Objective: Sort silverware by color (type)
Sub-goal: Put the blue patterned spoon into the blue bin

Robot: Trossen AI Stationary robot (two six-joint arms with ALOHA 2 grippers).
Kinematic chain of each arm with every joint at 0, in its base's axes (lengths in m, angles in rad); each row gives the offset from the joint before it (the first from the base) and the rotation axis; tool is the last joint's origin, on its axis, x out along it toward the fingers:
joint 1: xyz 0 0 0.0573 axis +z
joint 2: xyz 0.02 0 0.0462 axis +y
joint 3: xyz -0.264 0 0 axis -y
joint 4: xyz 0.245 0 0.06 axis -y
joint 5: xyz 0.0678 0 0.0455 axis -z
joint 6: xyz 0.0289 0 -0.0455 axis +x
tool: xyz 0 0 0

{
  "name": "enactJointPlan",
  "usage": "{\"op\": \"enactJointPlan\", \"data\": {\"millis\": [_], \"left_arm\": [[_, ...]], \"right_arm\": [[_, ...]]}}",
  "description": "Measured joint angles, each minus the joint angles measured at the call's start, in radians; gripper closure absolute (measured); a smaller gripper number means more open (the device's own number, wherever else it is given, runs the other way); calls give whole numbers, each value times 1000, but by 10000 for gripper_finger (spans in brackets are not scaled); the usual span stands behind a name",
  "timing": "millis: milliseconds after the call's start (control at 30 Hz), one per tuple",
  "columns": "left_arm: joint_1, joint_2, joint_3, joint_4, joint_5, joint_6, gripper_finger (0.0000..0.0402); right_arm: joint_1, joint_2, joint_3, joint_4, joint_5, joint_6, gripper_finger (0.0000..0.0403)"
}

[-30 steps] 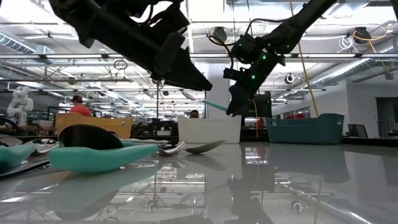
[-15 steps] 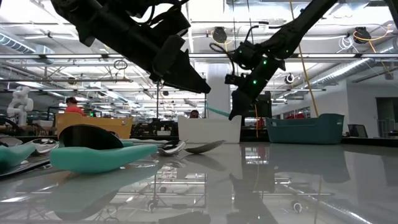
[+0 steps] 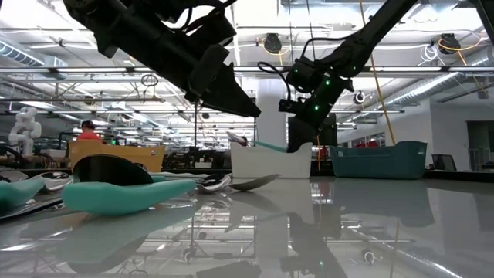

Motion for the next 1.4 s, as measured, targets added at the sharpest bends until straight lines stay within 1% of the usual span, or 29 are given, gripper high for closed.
{"op": "enactJointPlan", "data": {"millis": [167,333,533,733,967,1067,1400], "left_arm": [[1,0,0,-7,-1,-1,140],[2,0,0,-6,-1,3,140],[3,0,0,-5,-1,7,140],[19,0,0,8,3,7,140],[31,0,0,57,49,18,140],[31,0,0,57,50,18,140],[31,0,0,57,54,24,140]], "right_arm": [[6,-47,77,-151,3,-1,325],[7,-53,198,-393,5,47,325],[7,-53,269,-553,5,114,325],[20,-43,276,-592,4,117,325],[33,-3,276,-617,15,116,317],[32,2,276,-617,35,116,312],[31,2,276,-587,35,113,309]]}}
